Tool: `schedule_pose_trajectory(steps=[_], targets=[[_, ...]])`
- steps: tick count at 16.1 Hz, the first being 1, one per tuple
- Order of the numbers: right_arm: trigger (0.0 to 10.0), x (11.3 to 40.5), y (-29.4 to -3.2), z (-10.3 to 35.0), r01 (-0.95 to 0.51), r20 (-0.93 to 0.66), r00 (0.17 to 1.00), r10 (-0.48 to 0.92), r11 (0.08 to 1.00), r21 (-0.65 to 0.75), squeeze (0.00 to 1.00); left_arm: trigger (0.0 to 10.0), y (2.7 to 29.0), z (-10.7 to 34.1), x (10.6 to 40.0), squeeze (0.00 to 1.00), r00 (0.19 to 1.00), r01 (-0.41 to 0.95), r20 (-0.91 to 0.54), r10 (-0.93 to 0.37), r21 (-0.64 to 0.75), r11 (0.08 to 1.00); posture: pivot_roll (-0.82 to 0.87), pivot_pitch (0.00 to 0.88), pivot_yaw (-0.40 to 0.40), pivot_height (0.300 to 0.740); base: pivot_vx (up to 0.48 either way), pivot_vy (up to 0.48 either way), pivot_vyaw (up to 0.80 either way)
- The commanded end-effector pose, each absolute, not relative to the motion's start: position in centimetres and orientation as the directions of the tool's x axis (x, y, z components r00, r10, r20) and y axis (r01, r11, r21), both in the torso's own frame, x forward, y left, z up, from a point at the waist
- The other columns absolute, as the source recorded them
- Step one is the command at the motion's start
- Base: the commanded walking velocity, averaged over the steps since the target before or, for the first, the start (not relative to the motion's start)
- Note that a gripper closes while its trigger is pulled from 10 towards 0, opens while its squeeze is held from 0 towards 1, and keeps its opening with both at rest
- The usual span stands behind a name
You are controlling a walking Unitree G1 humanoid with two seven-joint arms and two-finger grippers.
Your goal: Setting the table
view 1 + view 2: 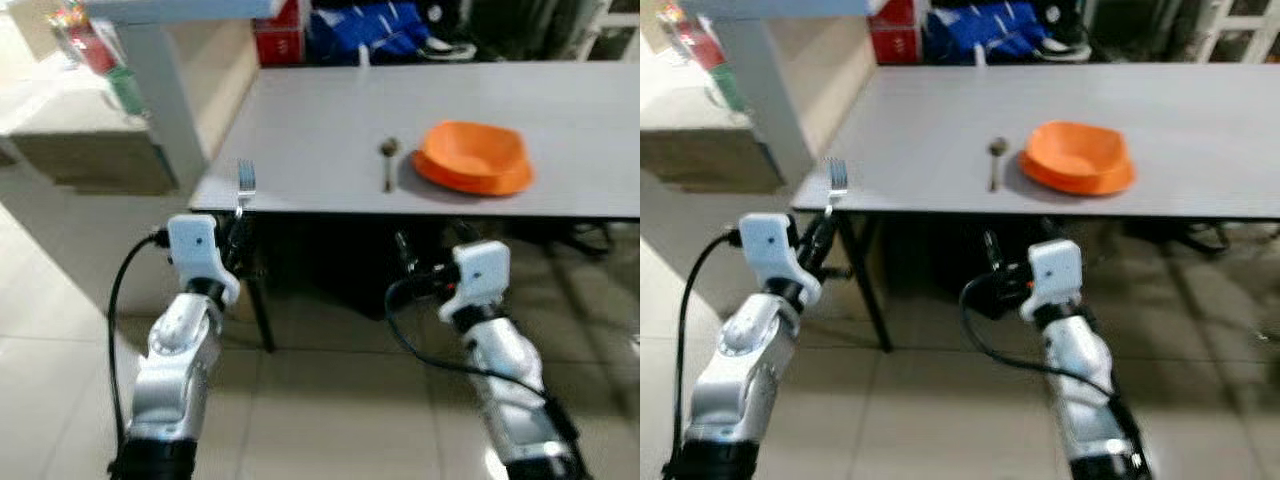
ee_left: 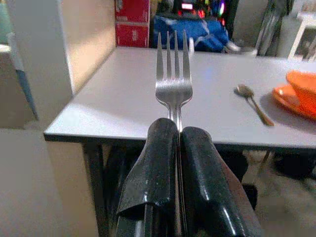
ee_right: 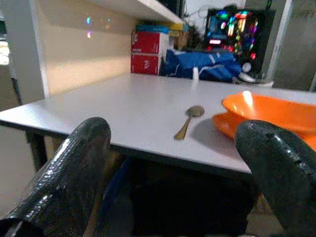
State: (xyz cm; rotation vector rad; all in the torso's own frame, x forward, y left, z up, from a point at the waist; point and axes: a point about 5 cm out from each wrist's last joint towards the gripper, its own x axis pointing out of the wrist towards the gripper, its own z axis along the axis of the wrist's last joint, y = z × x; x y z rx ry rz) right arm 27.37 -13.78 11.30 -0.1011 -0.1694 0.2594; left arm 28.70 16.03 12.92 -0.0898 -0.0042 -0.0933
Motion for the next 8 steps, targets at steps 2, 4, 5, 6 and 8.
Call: schedule_pose_trajectory(steps=[2,4,5,6,8], targets=[[10.0,27.35,-13.83,11.63,-0.246,0.162,0.950,0.266,0.960,-0.131,0.00,0.0,15.99,13.46,28.91,0.00,0.996,0.092,0.028,-0.090,-0.081,0.992,-0.21,0.000,0.110,0.740,0.000,-0.429,0.00],[10.0,27.35,-13.79,11.60,-0.247,0.161,0.950,0.267,0.960,-0.133,0.00,0.0,16.02,13.45,28.91,0.00,0.996,0.092,0.028,-0.090,-0.083,0.992,-0.21,0.000,0.110,0.740,0.000,-0.431,0.00],[10.0,27.34,-13.78,11.58,-0.248,0.160,0.950,0.268,0.960,-0.133,0.00,0.0,16.02,13.46,28.93,0.00,0.996,0.091,0.027,-0.089,-0.082,0.992,-0.21,0.000,0.111,0.740,0.000,-0.431,0.00],[10.0,27.30,-13.75,11.53,-0.249,0.159,0.950,0.268,0.959,-0.133,0.00,0.0,16.06,13.48,28.96,0.00,0.996,0.088,0.027,-0.086,-0.080,0.993,-0.21,0.000,0.112,0.740,0.000,-0.431,0.00],[10.0,27.18,-13.73,11.42,-0.249,0.155,0.951,0.268,0.959,-0.132,0.00,0.0,16.14,13.47,29.02,0.00,0.997,0.079,0.027,-0.077,-0.072,0.994,-0.21,0.000,0.113,0.740,0.131,-0.407,0.00]])
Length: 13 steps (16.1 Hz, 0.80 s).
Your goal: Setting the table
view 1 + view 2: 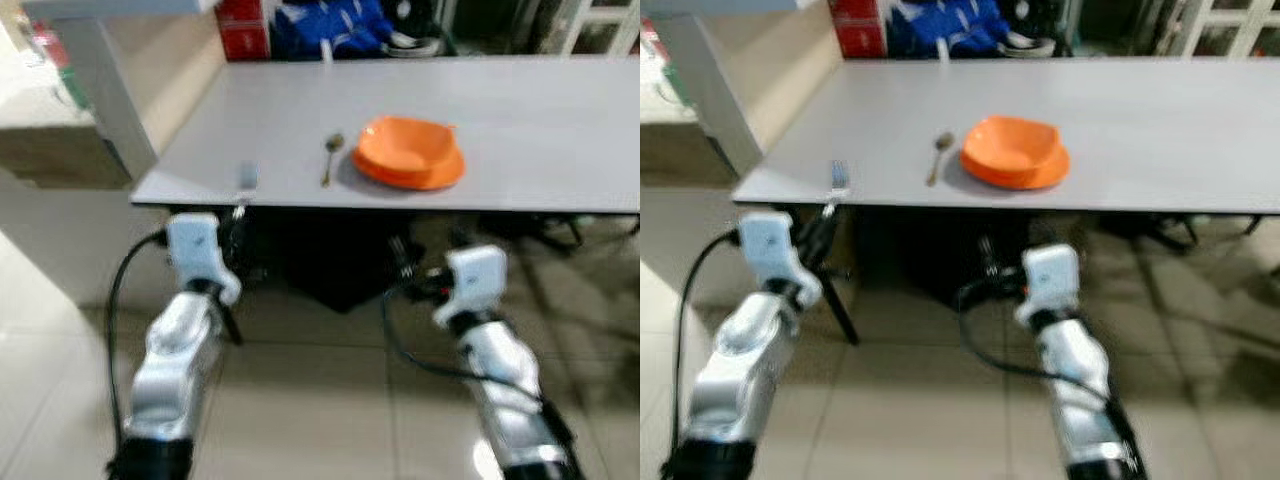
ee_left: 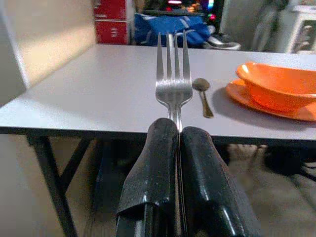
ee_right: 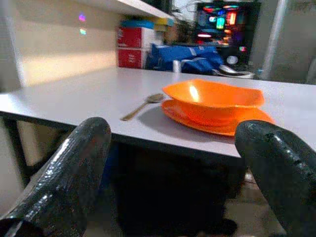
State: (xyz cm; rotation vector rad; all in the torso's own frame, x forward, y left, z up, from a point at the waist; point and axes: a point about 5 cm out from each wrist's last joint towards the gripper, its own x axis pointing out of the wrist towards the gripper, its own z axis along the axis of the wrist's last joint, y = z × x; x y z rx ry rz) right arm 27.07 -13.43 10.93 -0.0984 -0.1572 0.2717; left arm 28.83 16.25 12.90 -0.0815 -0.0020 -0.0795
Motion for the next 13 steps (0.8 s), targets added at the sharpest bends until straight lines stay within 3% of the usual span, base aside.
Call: schedule_pose_trajectory(steps=[1,13], targets=[[10.0,27.15,-13.72,11.40,-0.249,0.155,0.951,0.269,0.959,-0.132,0.00,0.0,16.15,13.50,29.05,0.00,0.997,0.078,0.027,-0.076,-0.072,0.994,-0.21,0.000,0.114,0.740,0.262,-0.398,0.00],[10.0,27.13,-13.41,11.35,-0.256,0.157,0.948,0.276,0.957,-0.137,0.00,0.0,16.06,13.68,29.69,0.00,0.995,0.093,0.030,-0.091,-0.050,0.994,-0.21,0.000,0.120,0.740,0.271,-0.393,0.00]])
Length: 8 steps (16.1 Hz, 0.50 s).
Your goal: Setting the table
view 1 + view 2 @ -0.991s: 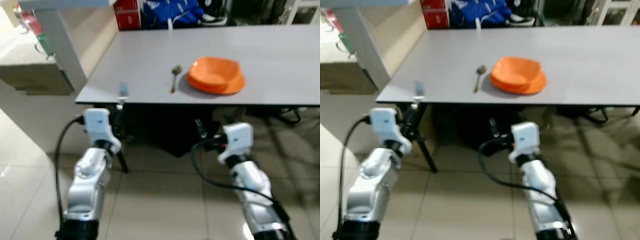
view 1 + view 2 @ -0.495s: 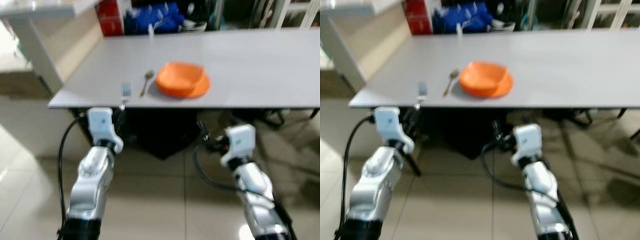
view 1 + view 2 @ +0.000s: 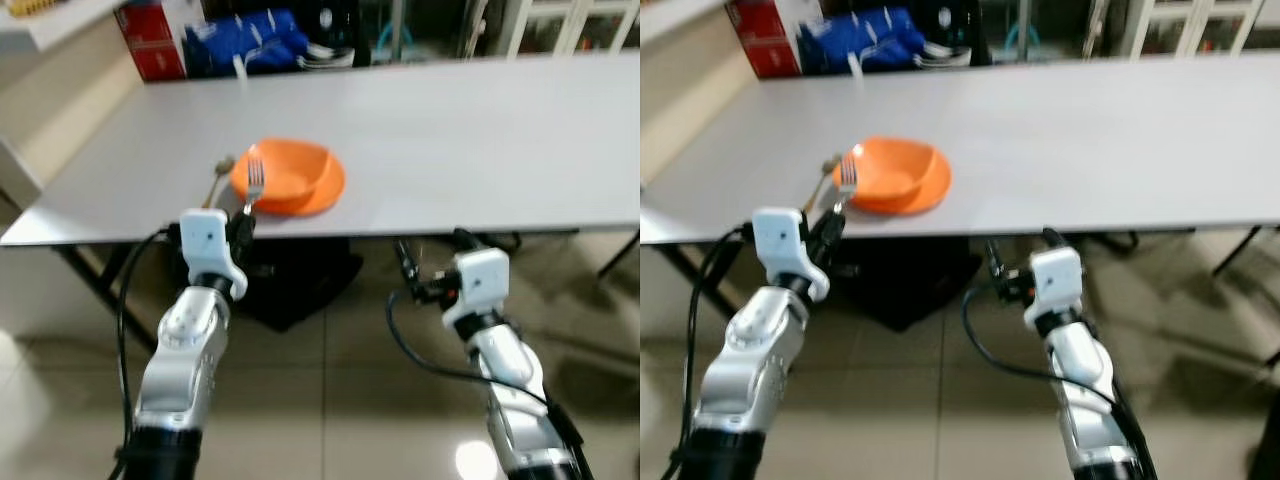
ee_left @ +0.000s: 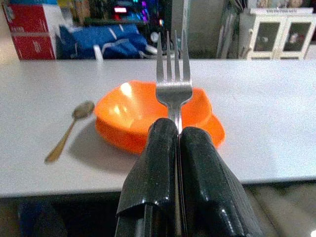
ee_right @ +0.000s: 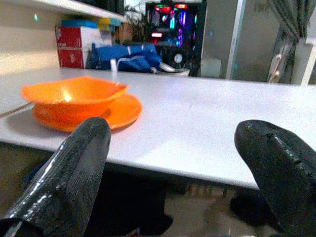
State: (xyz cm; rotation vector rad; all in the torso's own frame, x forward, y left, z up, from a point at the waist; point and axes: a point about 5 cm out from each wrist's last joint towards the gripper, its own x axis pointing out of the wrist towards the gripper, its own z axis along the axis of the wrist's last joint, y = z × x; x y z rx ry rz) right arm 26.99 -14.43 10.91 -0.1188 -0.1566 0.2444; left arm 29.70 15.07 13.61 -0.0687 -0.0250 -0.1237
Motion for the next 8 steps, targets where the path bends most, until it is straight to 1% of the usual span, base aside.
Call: schedule_pose_trajectory(steps=[1,8], targets=[[10.0,27.13,-13.37,11.34,-0.256,0.157,0.948,0.277,0.957,-0.137,0.00,0.0,15.98,13.69,29.75,0.00,0.995,0.098,0.030,-0.097,-0.048,0.994,-0.21,0.000,0.121,0.740,0.281,-0.386,0.00],[10.0,26.77,-13.18,11.15,-0.260,0.156,0.947,0.280,0.956,-0.136,0.00,0.0,15.80,13.60,30.10,0.00,0.993,0.117,0.022,-0.116,-0.035,0.993,-0.22,0.000,0.132,0.740,0.282,-0.386,0.00]])
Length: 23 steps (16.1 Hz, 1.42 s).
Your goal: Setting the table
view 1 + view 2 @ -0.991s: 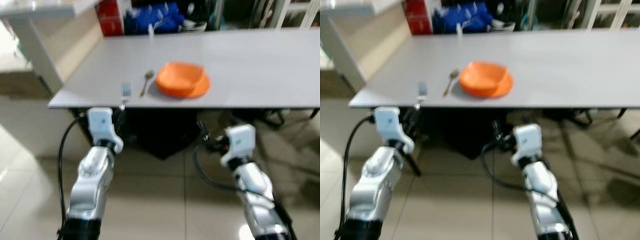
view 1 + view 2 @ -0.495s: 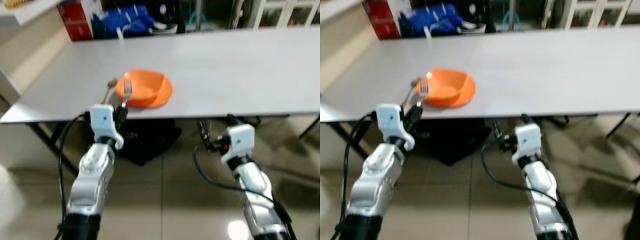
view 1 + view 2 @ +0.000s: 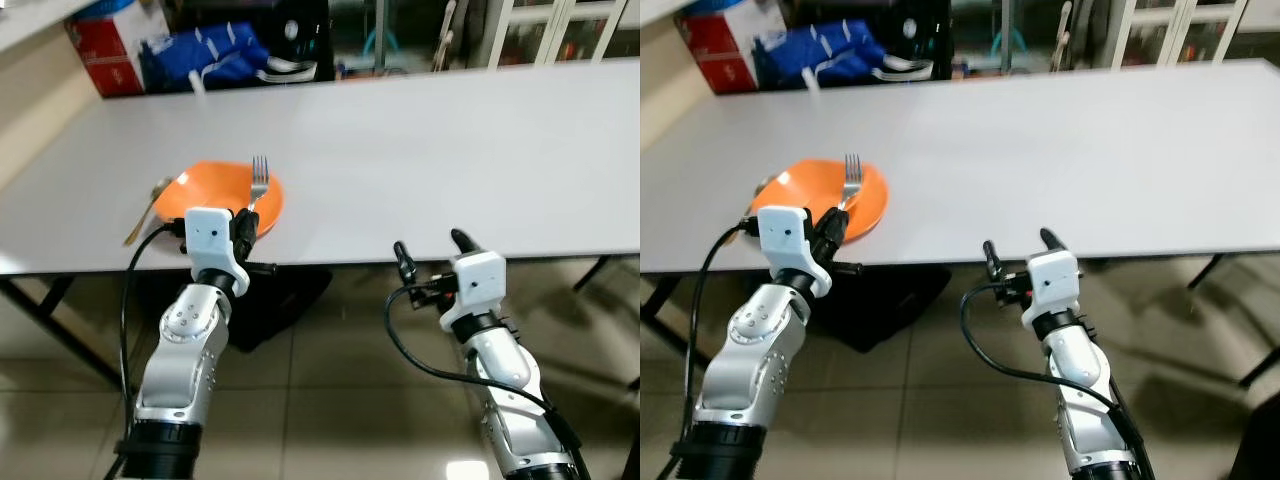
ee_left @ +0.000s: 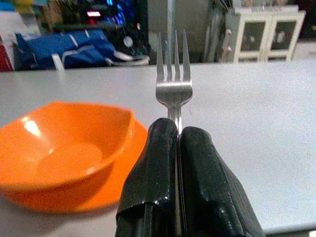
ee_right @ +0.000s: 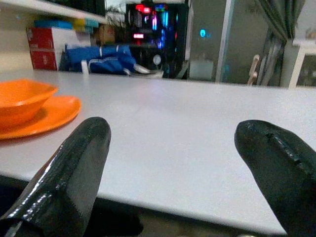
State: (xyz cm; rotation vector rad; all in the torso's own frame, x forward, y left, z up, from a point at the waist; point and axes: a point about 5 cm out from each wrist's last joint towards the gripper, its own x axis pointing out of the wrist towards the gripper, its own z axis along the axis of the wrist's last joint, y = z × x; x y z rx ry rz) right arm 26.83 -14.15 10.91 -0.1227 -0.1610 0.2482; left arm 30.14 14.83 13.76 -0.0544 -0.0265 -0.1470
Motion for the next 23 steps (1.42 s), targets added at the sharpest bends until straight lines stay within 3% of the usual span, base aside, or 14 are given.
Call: schedule_pose_trajectory(steps=[1,7,10,13,18,23], targets=[[10.0,26.7,-13.2,11.1,-0.260,0.156,0.947,0.280,0.956,-0.135,0.00,0.0,15.8,13.7,30.2,0.00,0.993,0.118,0.025,-0.117,-0.049,0.992,-0.22,0.000,0.132,0.740,0.251,0.000,0.00],[10.0,26.7,-13.1,11.0,-0.258,0.150,0.949,0.277,0.957,-0.135,0.00,0.0,15.1,15.0,32.3,0.00,0.986,0.160,0.031,-0.162,0.049,0.986,-0.22,0.000,0.134,0.740,0.000,0.000,0.00],[10.0,26.7,-12.9,11.1,-0.262,0.149,0.948,0.281,0.956,-0.134,0.00,0.0,14.8,15.7,34.3,0.00,0.978,0.208,0.013,-0.208,0.035,0.978,-0.23,0.000,0.137,0.740,0.000,0.000,0.00],[10.0,26.4,-13.2,11.0,-0.256,0.144,0.950,0.276,0.957,-0.139,0.00,0.0,16.4,17.0,37.4,0.00,0.981,0.196,-0.008,-0.196,0.032,0.980,-0.26,0.000,0.138,0.740,0.000,0.000,0.00],[10.0,25.9,-13.7,11.0,-0.240,0.139,0.956,0.260,0.960,-0.146,0.00,0.0,16.2,17.5,38.5,0.00,0.979,0.202,0.005,-0.202,0.015,0.979,-0.27,0.000,0.136,0.740,0.000,0.000,0.00],[10.0,25.9,-13.6,11.0,-0.240,0.135,0.956,0.260,0.960,-0.147,0.00,0.0,15.4,17.7,39.5,0.00,0.976,0.216,0.007,-0.216,0.016,0.976,-0.27,0.001,0.138,0.740,0.440,0.000,0.00]])
